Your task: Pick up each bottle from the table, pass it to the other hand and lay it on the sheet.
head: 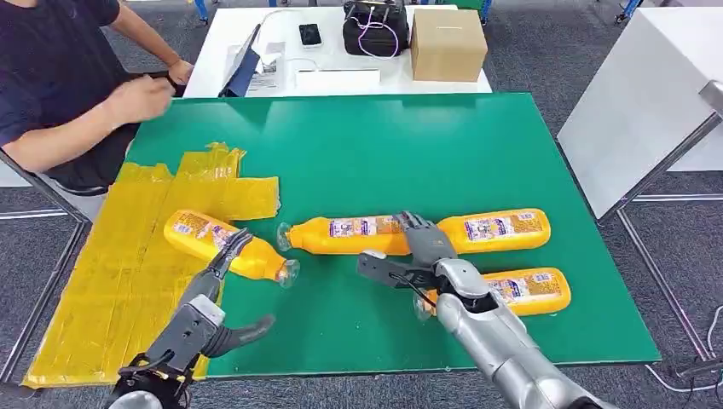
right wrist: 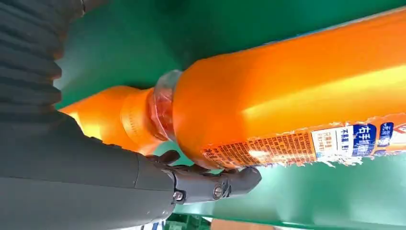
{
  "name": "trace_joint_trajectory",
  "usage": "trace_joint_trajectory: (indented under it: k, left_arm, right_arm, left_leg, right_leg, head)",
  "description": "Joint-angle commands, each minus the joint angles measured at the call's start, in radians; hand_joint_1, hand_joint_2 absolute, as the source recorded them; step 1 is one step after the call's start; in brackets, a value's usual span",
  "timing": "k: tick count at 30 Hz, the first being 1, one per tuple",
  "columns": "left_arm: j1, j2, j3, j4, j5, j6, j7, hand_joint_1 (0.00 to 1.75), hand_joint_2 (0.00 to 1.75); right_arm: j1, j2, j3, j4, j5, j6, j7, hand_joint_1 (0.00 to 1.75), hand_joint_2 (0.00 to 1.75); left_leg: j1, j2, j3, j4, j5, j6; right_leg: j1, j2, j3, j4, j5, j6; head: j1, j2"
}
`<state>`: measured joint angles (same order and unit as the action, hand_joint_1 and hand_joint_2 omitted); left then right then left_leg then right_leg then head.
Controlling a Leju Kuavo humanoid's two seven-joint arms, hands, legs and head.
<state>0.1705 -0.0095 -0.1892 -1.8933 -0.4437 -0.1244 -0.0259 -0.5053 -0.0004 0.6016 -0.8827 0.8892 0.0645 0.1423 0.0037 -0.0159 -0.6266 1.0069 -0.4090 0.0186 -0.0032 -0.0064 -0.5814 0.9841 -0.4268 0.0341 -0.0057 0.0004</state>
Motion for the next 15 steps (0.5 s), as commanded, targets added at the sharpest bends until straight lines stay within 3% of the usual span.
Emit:
trace_joint_trajectory:
  k: [1, 4, 9, 15]
  left_arm:
    - [0.003, -0.012, 0.028, 0.014, 0.005, 0.003, 0.003, 0.00, 1.75]
    - [0.006, -0.012, 0.029, 0.012, 0.005, 0.003, 0.003, 0.00, 1.75]
    - [0.020, -0.015, 0.035, 0.007, 0.004, 0.002, 0.004, 0.00, 1.75]
    - [0.020, -0.015, 0.035, 0.007, 0.004, 0.002, 0.004, 0.00, 1.75]
  right_arm:
    - [-0.029, -0.002, 0.011, -0.012, 0.028, -0.015, 0.004, 0.00, 1.75]
    - [-0.025, -0.003, 0.011, -0.031, 0.031, -0.009, 0.016, 0.00, 1.75]
    - [0.021, -0.020, 0.008, -0.234, 0.037, 0.000, 0.017, 0.00, 1.75]
    - [0.021, -0.020, 0.009, -0.239, 0.037, 0.004, 0.019, 0.00, 1.75]
  left_leg:
    - [0.000, 0.002, 0.004, 0.000, -0.002, -0.001]
    - [0.000, 0.003, 0.005, 0.000, -0.002, -0.001]
    - [0.001, 0.002, 0.004, 0.001, -0.003, -0.001]
    - [0.001, 0.001, 0.003, 0.000, -0.002, -0.001]
  right_leg:
    - [0.000, 0.002, 0.004, 0.000, -0.001, 0.000]
    - [0.001, 0.002, 0.004, 0.000, -0.002, 0.000]
    - [0.001, 0.002, 0.004, 0.000, -0.002, 0.000]
    - [0.001, 0.000, 0.003, -0.001, -0.001, 0.000]
  head:
    - [0.000, 0.000]
    - [0.000, 0.000]
    - [0.000, 0.000]
    - [0.000, 0.000]
